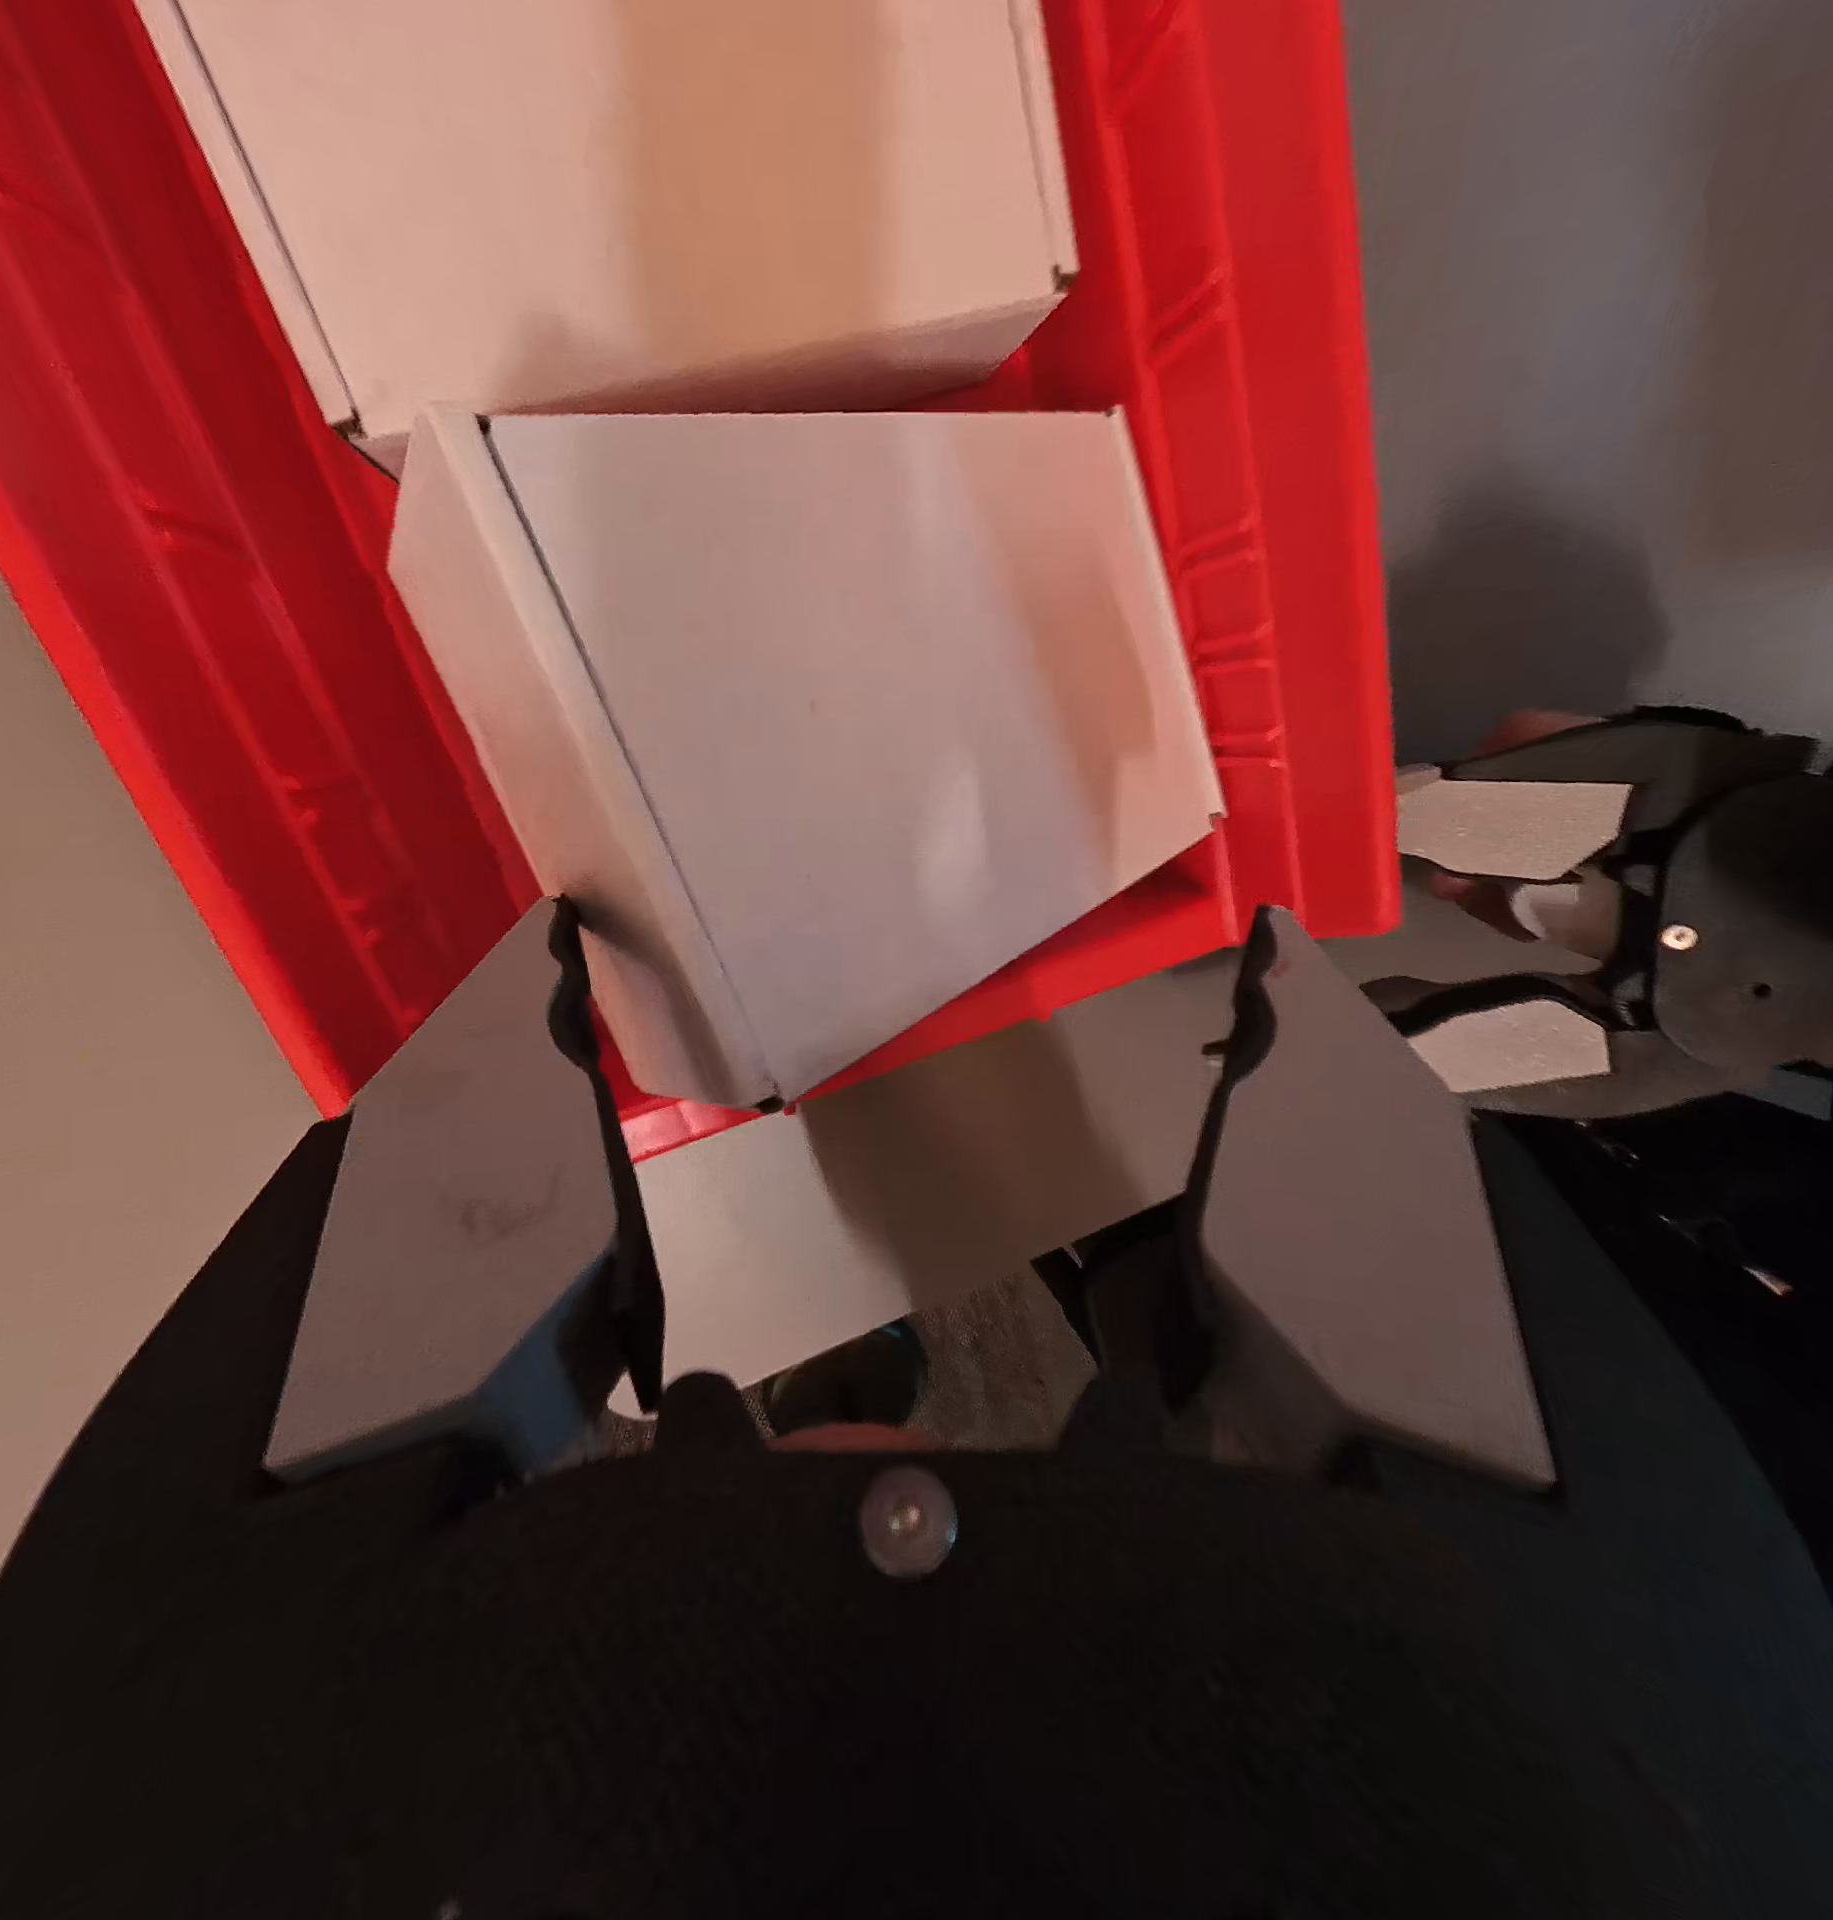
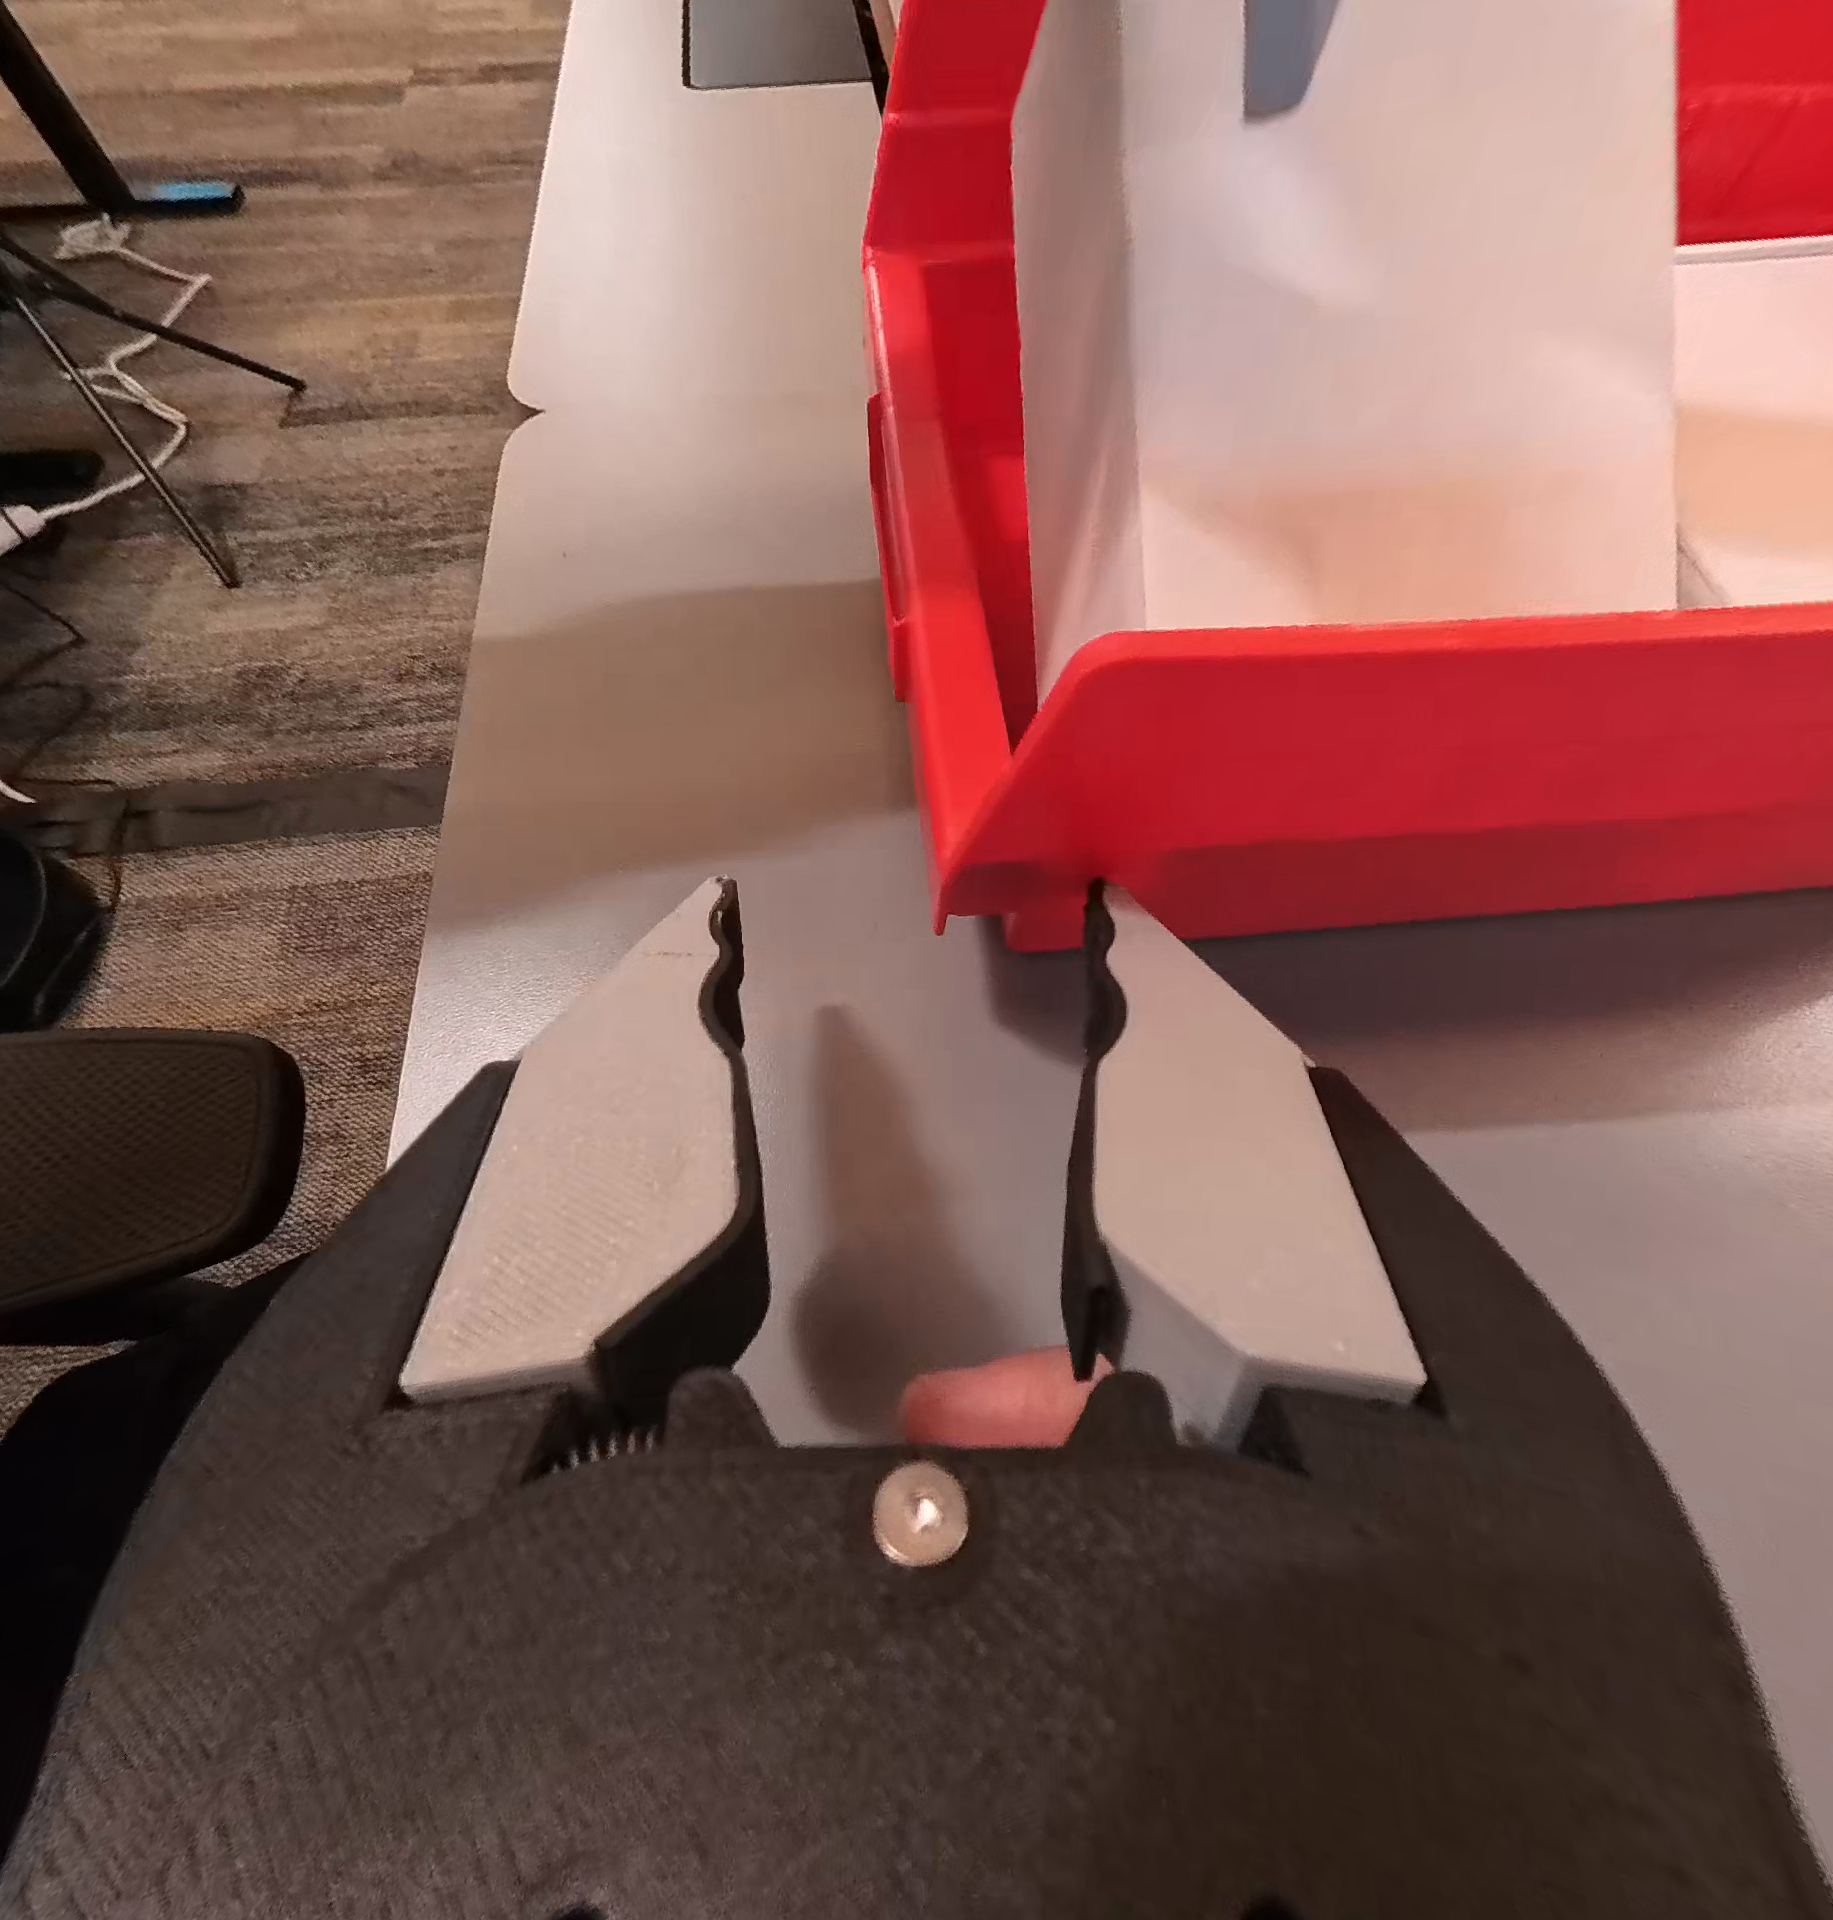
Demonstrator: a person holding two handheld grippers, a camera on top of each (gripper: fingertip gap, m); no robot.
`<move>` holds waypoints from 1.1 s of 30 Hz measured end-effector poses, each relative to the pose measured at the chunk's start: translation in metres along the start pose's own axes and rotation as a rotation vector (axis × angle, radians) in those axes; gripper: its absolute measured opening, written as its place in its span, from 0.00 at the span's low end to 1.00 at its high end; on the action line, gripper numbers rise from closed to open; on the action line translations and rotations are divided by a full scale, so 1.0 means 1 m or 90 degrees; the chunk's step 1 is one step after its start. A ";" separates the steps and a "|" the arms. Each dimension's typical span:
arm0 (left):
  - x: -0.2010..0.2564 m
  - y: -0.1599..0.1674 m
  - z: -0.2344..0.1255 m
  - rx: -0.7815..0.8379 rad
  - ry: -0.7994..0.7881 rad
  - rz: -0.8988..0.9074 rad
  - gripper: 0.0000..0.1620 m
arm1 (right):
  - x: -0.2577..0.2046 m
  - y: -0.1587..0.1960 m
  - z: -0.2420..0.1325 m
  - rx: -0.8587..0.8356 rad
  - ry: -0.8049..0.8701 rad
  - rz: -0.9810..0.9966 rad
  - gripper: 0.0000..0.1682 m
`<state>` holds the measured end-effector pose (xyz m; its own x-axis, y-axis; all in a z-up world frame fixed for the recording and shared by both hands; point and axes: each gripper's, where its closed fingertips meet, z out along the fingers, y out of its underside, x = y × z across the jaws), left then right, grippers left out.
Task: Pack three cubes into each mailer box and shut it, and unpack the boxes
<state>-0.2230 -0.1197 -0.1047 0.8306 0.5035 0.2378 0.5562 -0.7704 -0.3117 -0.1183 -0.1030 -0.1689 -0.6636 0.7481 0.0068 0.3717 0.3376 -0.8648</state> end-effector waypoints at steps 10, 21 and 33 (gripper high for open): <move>0.034 -0.017 -0.033 0.005 -0.008 0.042 0.79 | 0.000 0.000 0.001 0.000 -0.003 -0.003 0.38; 0.077 -0.047 -0.043 0.004 -0.039 0.115 0.80 | 0.004 -0.001 -0.002 0.010 -0.003 0.004 0.38; 0.114 -0.078 -0.033 0.053 0.025 0.136 0.41 | 0.009 0.002 -0.010 0.013 0.005 0.006 0.39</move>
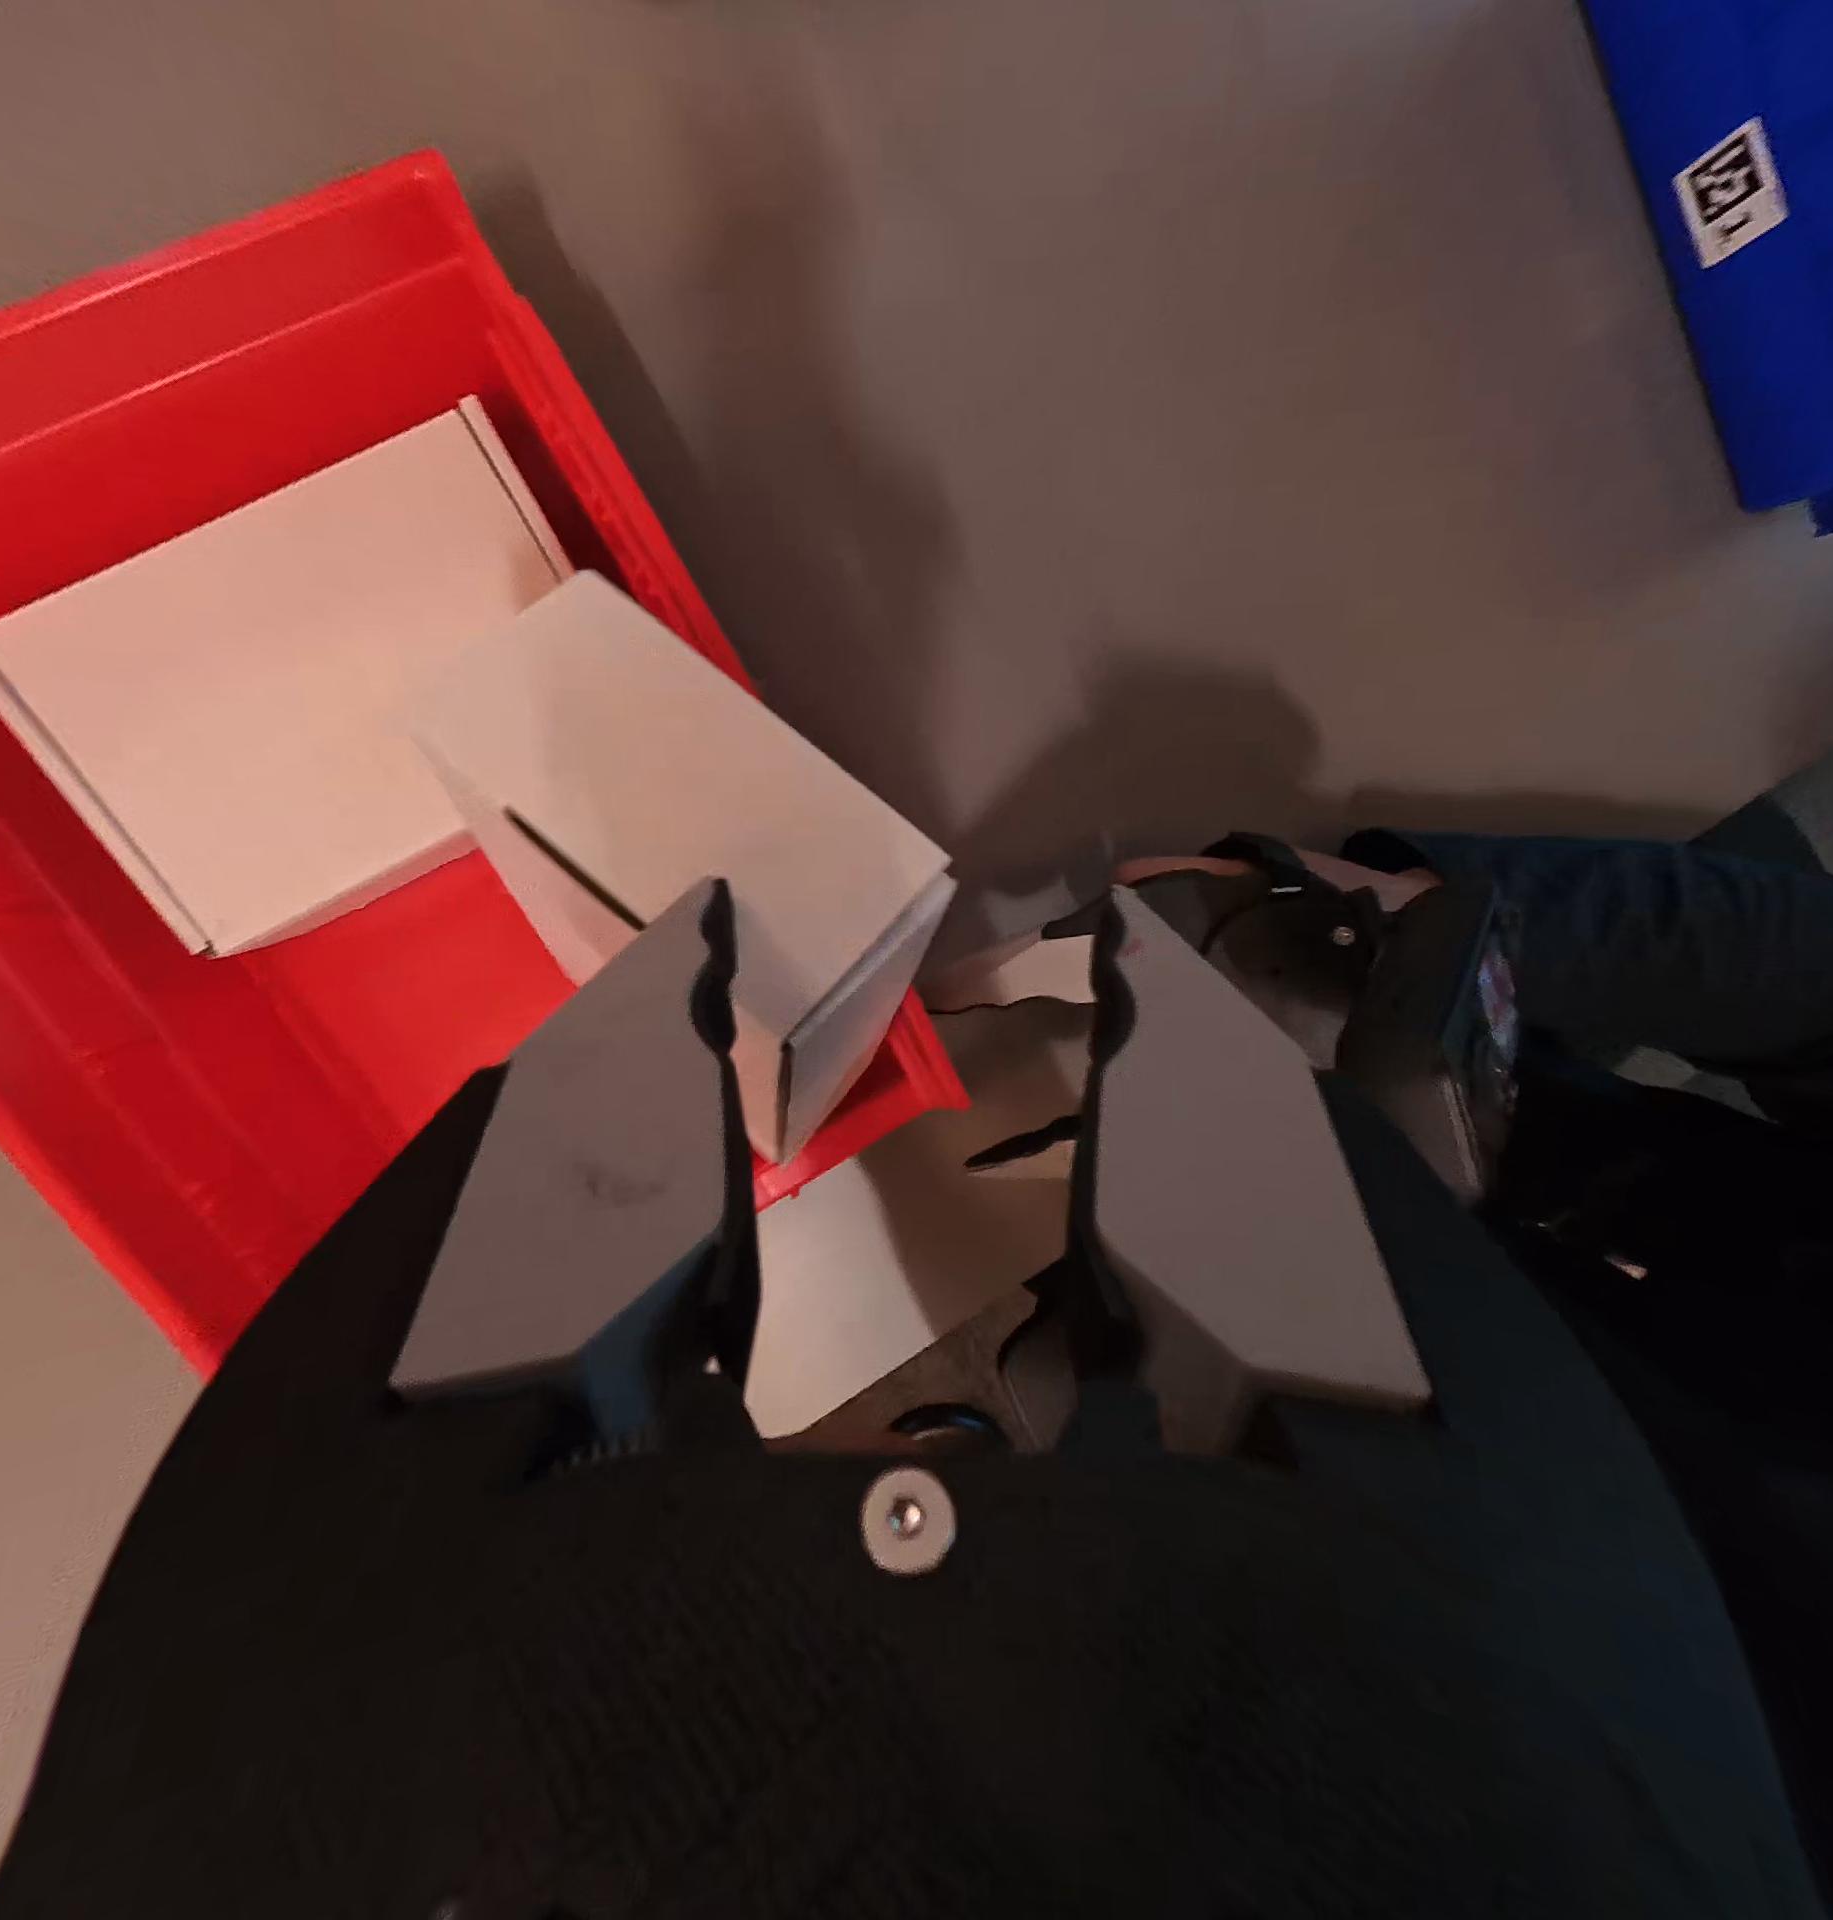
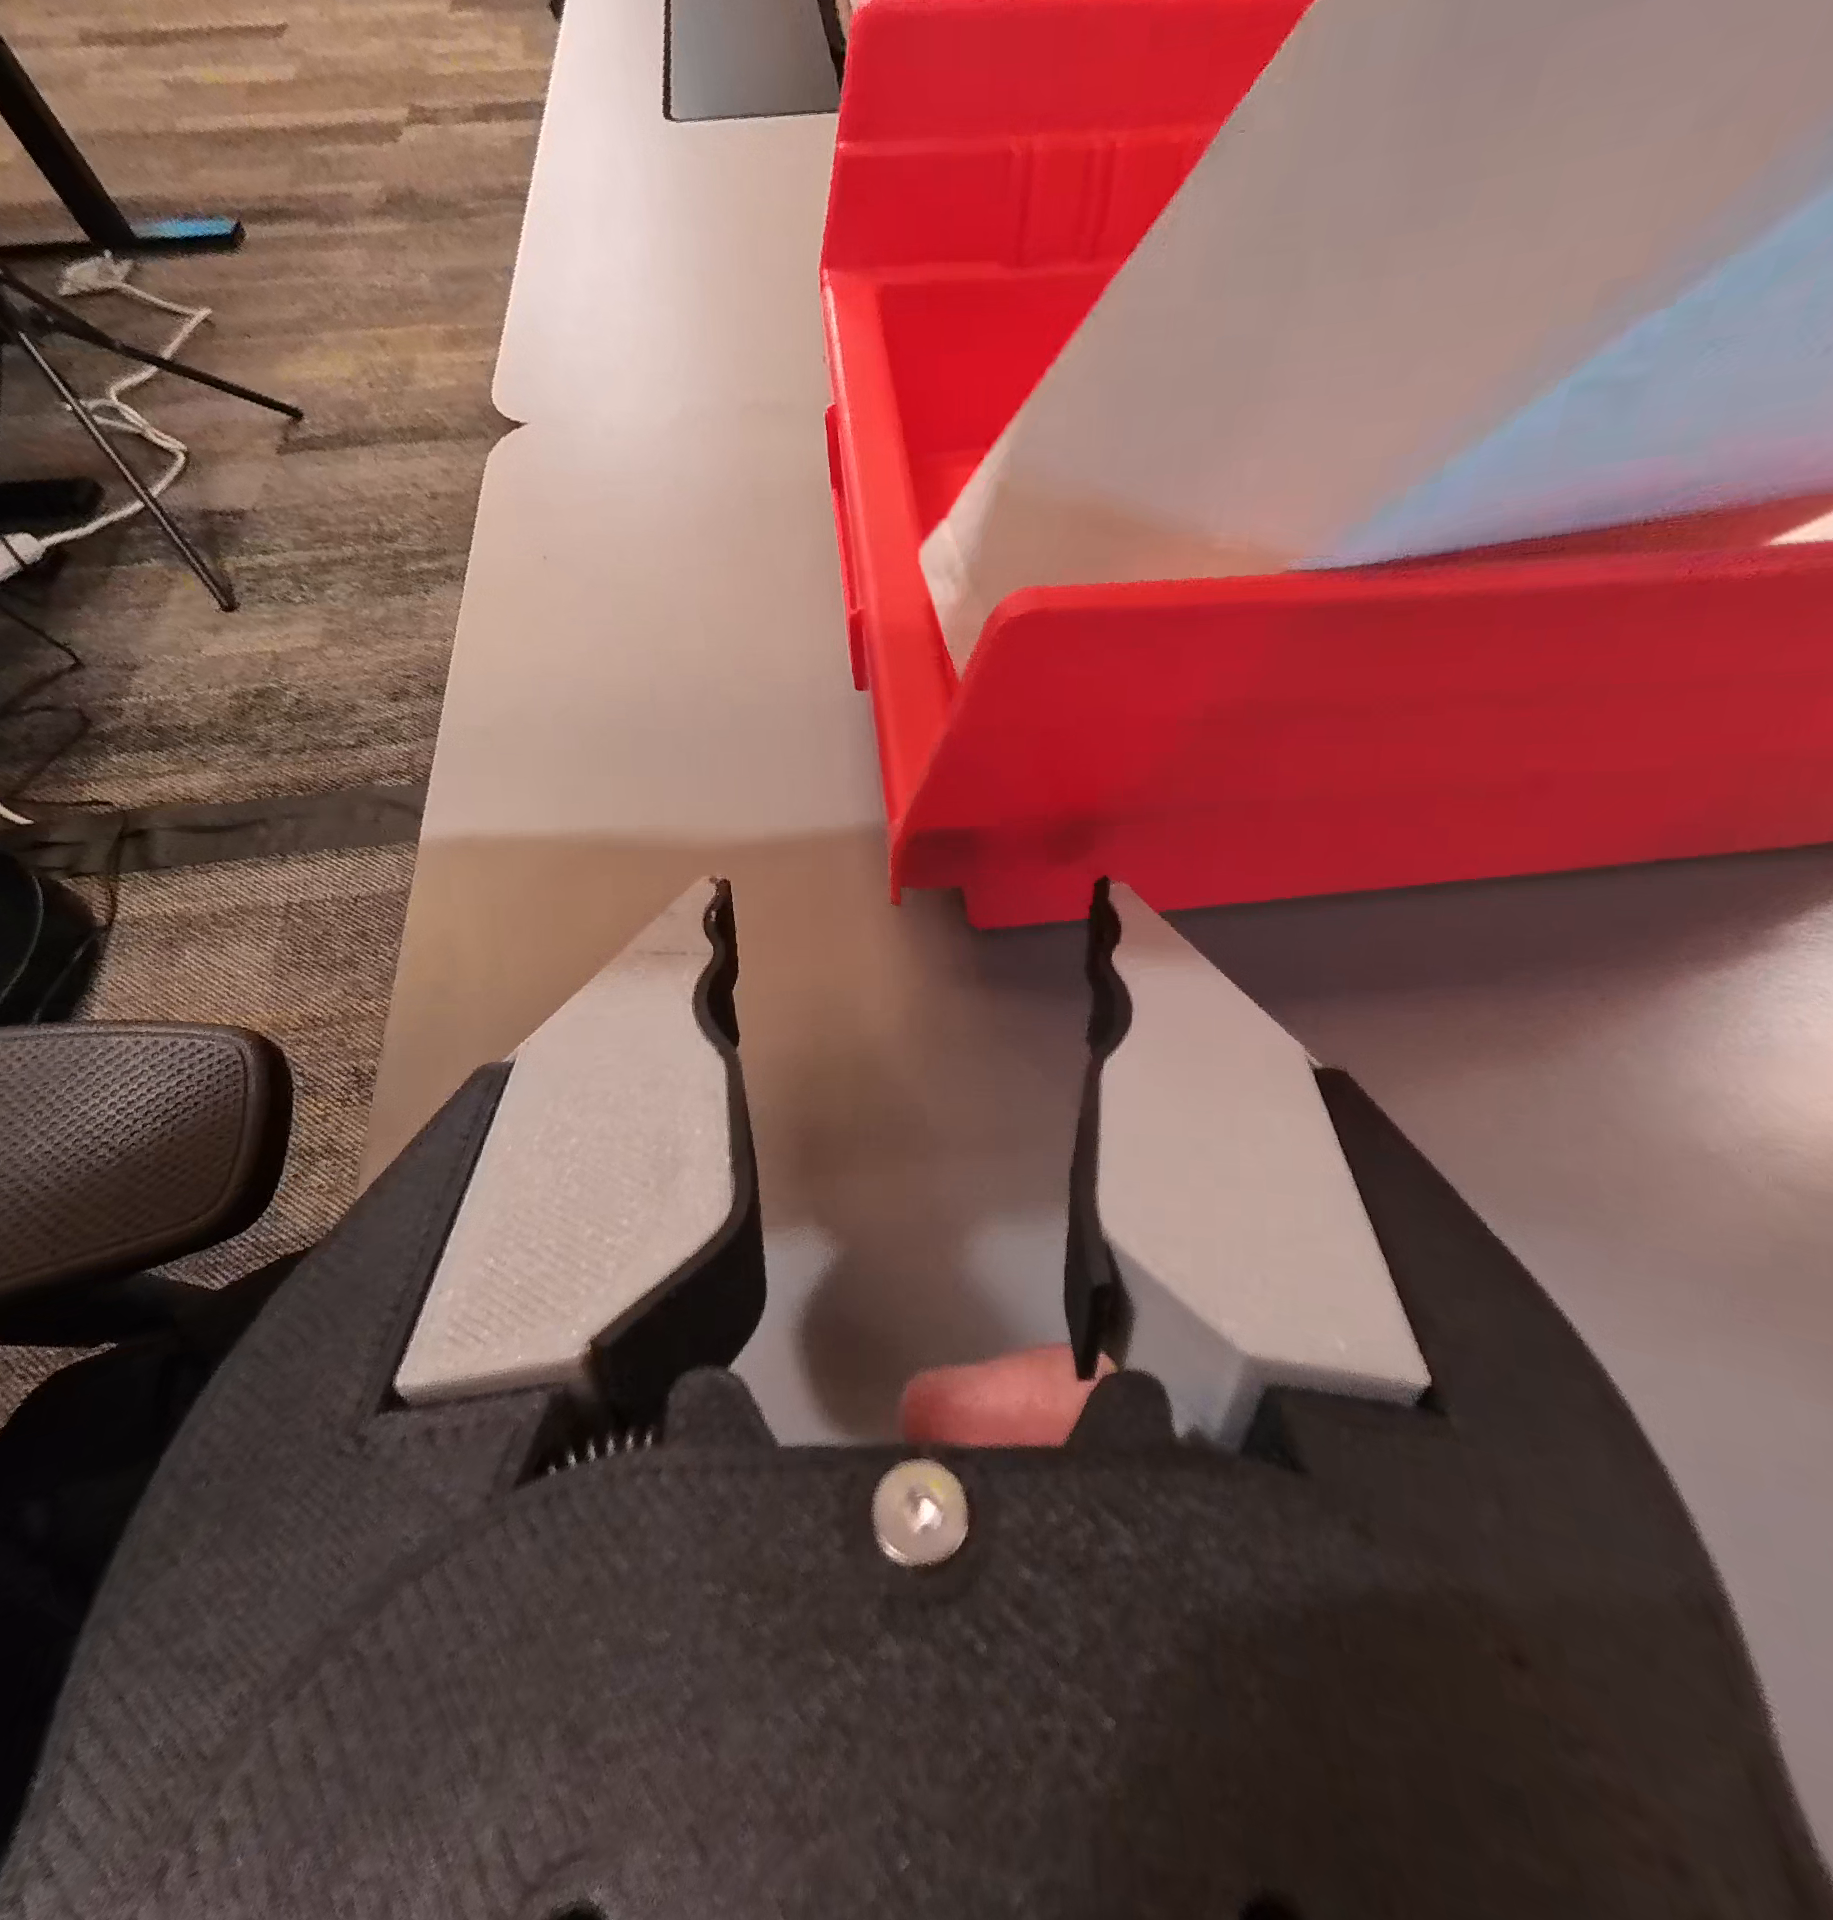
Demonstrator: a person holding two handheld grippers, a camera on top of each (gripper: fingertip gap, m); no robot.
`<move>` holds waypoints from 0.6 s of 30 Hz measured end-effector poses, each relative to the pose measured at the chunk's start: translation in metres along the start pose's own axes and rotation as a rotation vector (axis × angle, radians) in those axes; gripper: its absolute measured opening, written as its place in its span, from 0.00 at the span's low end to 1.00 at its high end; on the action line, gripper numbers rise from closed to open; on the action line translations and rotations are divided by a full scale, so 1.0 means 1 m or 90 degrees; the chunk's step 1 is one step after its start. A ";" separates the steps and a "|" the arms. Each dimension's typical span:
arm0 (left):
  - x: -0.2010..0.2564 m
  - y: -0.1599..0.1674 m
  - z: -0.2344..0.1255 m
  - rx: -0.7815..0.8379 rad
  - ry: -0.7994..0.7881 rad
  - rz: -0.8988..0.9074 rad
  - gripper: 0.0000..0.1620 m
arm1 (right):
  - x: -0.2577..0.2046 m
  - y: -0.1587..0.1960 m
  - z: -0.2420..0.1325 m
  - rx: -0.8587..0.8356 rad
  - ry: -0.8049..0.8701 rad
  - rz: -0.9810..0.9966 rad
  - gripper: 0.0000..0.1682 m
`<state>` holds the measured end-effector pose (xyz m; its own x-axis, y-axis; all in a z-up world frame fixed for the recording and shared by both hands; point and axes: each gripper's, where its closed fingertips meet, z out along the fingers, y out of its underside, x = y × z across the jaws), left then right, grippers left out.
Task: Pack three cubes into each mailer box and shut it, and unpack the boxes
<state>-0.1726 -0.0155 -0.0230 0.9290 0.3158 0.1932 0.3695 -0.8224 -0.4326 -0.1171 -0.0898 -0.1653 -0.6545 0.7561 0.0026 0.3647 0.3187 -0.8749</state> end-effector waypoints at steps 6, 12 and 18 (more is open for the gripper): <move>0.005 0.004 0.009 0.022 0.033 -0.009 0.20 | 0.008 -0.007 -0.011 0.028 0.002 0.023 0.40; 0.014 0.001 0.010 0.090 0.066 -0.015 0.30 | 0.019 -0.009 -0.020 0.044 0.007 0.051 0.40; 0.022 0.000 -0.001 0.137 0.015 0.009 0.56 | 0.029 -0.013 -0.030 0.060 0.024 0.056 0.41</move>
<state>-0.1520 -0.0089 -0.0182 0.9345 0.2916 0.2042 0.3543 -0.7063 -0.6129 -0.1211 -0.0546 -0.1395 -0.5969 0.8001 -0.0603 0.3549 0.1958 -0.9142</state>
